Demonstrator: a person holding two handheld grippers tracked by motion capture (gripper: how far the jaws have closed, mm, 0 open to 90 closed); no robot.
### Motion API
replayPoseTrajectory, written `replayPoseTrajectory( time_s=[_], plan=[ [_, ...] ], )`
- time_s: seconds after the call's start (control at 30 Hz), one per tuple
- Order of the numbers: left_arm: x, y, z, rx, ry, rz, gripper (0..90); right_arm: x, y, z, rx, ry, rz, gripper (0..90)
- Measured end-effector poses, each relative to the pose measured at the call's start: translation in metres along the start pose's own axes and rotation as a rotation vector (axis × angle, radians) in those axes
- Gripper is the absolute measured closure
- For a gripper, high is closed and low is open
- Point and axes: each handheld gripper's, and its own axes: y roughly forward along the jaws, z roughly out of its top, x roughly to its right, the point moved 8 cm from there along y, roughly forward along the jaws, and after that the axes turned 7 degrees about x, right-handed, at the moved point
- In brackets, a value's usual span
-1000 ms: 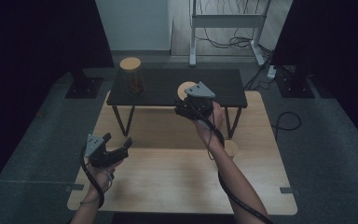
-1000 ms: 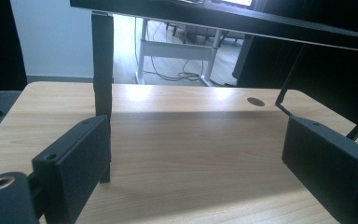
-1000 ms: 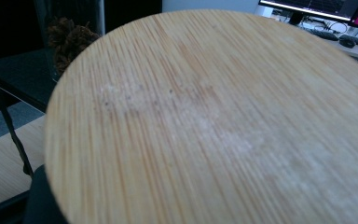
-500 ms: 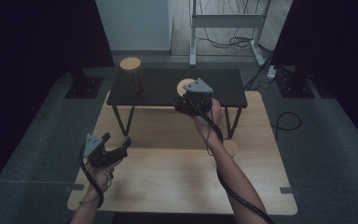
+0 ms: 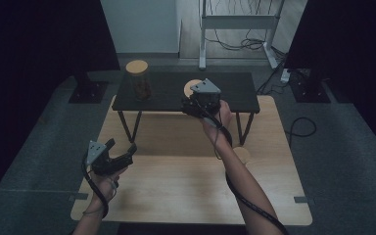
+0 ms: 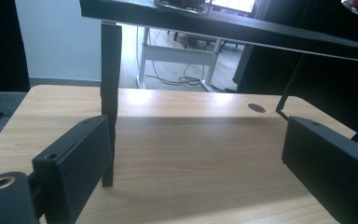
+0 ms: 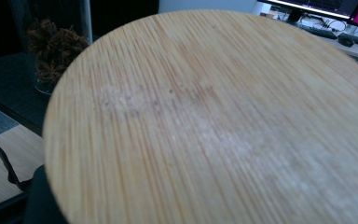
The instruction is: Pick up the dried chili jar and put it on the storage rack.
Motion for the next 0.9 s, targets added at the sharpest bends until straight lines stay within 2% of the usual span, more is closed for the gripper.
replayPoseTrajectory(
  time_s=[0.9],
  plan=[
    [0.001, 0.000, -0.001, -0.006, -0.005, -0.007, 7.6, 0.003, 0.027, 0.003, -0.016, -0.010, -0.028, 25.3]
  ],
)
